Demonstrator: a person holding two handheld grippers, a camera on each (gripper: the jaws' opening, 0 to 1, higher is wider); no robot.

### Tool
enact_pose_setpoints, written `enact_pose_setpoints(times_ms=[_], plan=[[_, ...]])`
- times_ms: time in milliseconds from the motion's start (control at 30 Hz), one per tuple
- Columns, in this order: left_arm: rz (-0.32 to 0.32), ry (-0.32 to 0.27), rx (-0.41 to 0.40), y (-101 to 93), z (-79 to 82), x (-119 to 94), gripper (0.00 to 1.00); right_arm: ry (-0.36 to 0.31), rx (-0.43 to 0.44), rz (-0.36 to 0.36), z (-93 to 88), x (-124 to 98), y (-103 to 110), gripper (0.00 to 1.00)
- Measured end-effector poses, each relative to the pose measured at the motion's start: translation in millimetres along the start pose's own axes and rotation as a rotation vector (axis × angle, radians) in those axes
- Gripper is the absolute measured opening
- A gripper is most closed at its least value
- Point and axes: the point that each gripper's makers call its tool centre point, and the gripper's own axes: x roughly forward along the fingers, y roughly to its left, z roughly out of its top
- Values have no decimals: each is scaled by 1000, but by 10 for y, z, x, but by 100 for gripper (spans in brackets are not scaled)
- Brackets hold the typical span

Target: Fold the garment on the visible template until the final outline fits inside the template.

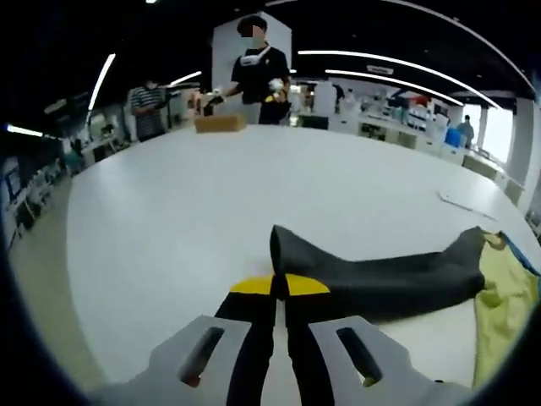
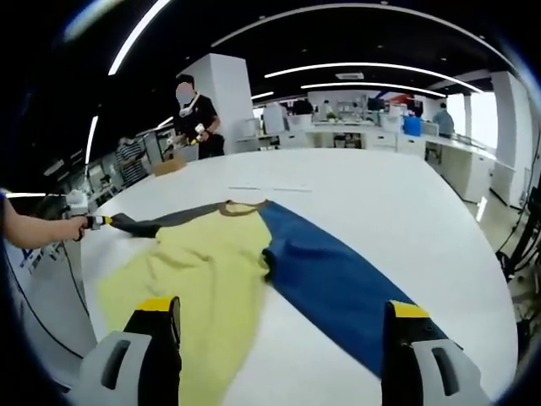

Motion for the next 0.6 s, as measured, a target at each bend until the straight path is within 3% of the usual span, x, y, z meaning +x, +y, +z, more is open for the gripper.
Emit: enact_pose_setpoints(times_ms=[100,267,367,600], plan=[[8,12,38,-22,-31,40,0,2,-3,3,2,-2,8,99],[74,70,0,36,-133,14,0,6,-4,0,-7,-15,-1,99],[99,102,27,43,-214,5,0,6,-3,-3,-10,-20,-5,99],[72,116,108,-5,-297,34,0,14,-8,1,-31,-16,25,99]])
